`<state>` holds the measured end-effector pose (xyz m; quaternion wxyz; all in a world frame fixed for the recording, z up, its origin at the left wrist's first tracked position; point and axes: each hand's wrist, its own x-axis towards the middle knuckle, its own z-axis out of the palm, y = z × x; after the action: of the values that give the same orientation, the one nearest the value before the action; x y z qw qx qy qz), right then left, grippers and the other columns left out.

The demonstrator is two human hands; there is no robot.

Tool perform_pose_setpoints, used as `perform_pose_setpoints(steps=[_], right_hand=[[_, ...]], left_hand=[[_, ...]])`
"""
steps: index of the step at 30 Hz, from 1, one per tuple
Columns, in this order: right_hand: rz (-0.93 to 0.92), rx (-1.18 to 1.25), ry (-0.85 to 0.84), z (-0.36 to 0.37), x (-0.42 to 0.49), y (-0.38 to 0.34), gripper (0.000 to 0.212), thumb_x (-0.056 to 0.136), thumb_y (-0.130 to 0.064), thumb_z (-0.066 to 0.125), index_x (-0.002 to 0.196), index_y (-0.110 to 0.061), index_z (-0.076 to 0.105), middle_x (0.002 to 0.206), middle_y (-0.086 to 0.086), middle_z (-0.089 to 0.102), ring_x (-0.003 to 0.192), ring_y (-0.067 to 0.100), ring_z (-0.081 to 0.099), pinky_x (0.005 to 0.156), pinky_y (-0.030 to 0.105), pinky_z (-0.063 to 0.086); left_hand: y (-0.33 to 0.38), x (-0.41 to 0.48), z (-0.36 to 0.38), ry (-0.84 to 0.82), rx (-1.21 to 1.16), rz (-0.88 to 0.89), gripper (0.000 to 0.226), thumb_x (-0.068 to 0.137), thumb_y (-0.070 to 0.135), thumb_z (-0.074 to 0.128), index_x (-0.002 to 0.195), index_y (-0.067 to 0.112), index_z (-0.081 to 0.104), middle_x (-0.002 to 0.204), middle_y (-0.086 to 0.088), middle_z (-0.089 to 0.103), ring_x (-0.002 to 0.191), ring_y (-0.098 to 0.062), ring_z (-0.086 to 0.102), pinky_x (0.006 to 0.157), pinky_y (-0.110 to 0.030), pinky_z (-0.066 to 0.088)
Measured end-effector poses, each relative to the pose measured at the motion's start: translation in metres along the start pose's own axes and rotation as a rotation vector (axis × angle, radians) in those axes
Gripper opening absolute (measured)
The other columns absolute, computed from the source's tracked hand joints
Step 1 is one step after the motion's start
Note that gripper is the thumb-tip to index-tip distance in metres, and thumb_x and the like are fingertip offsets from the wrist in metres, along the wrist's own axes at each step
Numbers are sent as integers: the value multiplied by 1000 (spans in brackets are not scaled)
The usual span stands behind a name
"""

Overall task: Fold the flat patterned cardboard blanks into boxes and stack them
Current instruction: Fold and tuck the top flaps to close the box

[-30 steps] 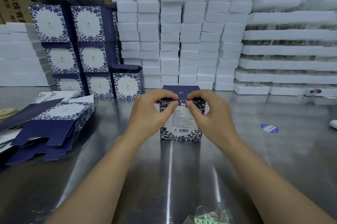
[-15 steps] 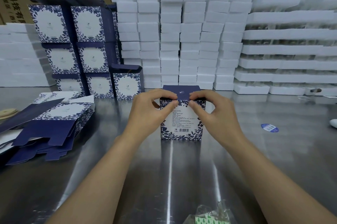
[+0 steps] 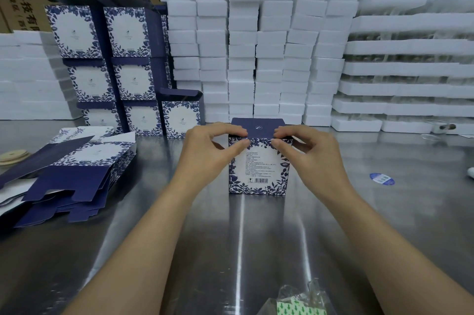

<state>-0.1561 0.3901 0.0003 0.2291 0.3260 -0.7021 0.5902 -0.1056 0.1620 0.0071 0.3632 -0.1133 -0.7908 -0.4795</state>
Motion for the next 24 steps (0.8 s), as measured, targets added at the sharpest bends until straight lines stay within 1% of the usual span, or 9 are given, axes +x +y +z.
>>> perform_pose_setpoints(steps=[2, 5, 8, 10, 12, 14, 17, 22, 24], right_hand=[[15, 27, -10, -2, 1, 1, 15, 91, -14, 82, 96, -28, 81, 102, -13, 80, 107, 16, 74, 100, 47, 58], [-3, 2, -15, 0, 1, 2, 15, 92, -19, 80, 95, -33, 80, 101, -14, 79, 104, 17, 74, 98, 48, 59], [-4, -19, -13, 2, 1, 1, 13, 94, -18, 78, 94, -31, 80, 98, -14, 78, 101, 17, 74, 95, 48, 59], [11, 3, -22, 0, 2, 0, 12, 94, -13, 79, 95, -25, 81, 98, -13, 78, 100, 15, 74, 94, 44, 60], [36, 42, -37, -5, 2, -2, 12, 92, -11, 82, 95, -22, 82, 99, -11, 79, 103, 12, 74, 93, 38, 62], [57, 43, -44, -9, 3, -2, 12, 90, -11, 83, 95, -22, 82, 101, -10, 80, 108, 7, 73, 91, 35, 63], [65, 5, -49, -13, 4, -1, 10, 91, -13, 83, 94, -22, 81, 103, -9, 80, 113, 6, 72, 92, 37, 63], [41, -20, -47, -11, 5, -2, 8, 92, -15, 82, 92, -22, 82, 100, -10, 80, 113, 7, 72, 101, 44, 58], [53, -10, -60, -13, 5, -2, 8, 91, -15, 83, 92, -23, 82, 102, -10, 80, 115, 6, 71, 103, 44, 57]], left_hand=[[-1, 0, -3, -7, -64, -47, 16, 82, 33, 90, 95, 39, 83, 108, 17, 79, 74, -18, 80, 83, -42, 65], [0, -2, -3, -8, -33, -13, 12, 84, 29, 88, 94, 35, 83, 104, 16, 79, 75, -14, 79, 79, -41, 66], [0, -1, -2, -2, -16, 21, 10, 86, 28, 87, 92, 34, 84, 100, 15, 79, 77, -14, 78, 75, -43, 65], [-1, -1, -2, -4, -21, 13, 10, 85, 30, 87, 93, 35, 84, 100, 15, 79, 81, -15, 78, 75, -47, 65], [-2, 0, -5, -17, -40, -19, 13, 82, 37, 88, 95, 39, 84, 105, 17, 80, 89, -14, 79, 80, -49, 65], [-4, 0, -8, -23, -51, -41, 18, 79, 44, 88, 96, 43, 84, 109, 20, 79, 92, -10, 79, 83, -45, 66], [-5, -1, -9, -28, -68, -48, 19, 77, 48, 88, 96, 44, 84, 110, 20, 79, 94, -7, 78, 83, -39, 66], [-3, 0, -5, -6, -73, -46, 13, 80, 39, 88, 93, 41, 84, 103, 16, 80, 100, -8, 77, 83, -42, 66], [-3, 1, -7, -17, -82, -46, 14, 82, 34, 90, 93, 40, 85, 104, 17, 80, 100, -6, 76, 82, -34, 65]])
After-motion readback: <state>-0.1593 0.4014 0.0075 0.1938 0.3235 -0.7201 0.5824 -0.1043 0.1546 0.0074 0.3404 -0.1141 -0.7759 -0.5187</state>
